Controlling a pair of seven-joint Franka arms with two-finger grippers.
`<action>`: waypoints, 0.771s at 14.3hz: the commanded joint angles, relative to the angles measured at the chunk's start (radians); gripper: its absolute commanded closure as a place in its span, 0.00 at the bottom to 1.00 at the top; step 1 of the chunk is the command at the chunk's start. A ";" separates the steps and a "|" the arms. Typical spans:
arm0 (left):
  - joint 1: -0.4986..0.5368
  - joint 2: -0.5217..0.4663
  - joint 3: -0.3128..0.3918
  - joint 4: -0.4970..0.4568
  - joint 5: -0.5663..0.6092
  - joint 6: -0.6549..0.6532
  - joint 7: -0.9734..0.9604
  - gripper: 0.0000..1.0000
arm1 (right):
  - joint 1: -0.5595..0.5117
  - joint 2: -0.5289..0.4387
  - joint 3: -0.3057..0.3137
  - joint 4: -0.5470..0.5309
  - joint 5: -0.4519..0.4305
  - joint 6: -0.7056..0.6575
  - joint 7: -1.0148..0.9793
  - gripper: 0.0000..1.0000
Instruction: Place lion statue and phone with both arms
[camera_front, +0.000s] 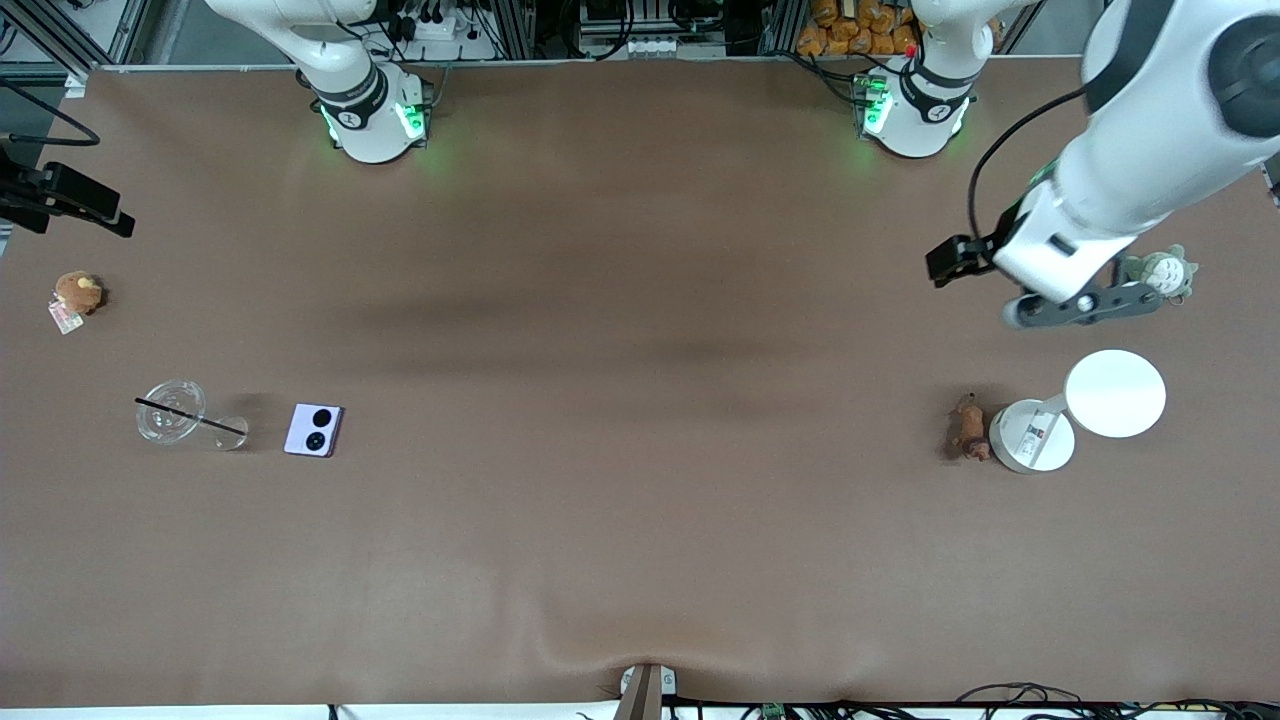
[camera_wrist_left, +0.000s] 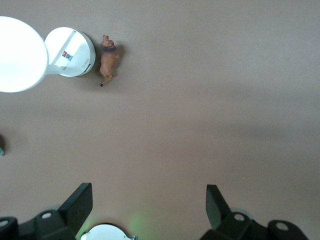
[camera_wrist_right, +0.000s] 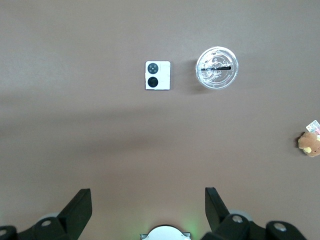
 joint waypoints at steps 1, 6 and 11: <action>0.029 -0.015 0.001 0.081 -0.025 -0.067 0.085 0.00 | -0.034 -0.009 0.016 0.011 -0.012 -0.001 0.012 0.00; 0.062 -0.015 0.001 0.117 0.039 -0.087 0.129 0.00 | -0.048 -0.003 0.016 0.011 -0.003 0.034 0.012 0.00; 0.115 -0.018 -0.003 0.145 0.105 -0.079 0.267 0.00 | -0.046 -0.003 0.018 0.006 -0.006 0.043 0.012 0.00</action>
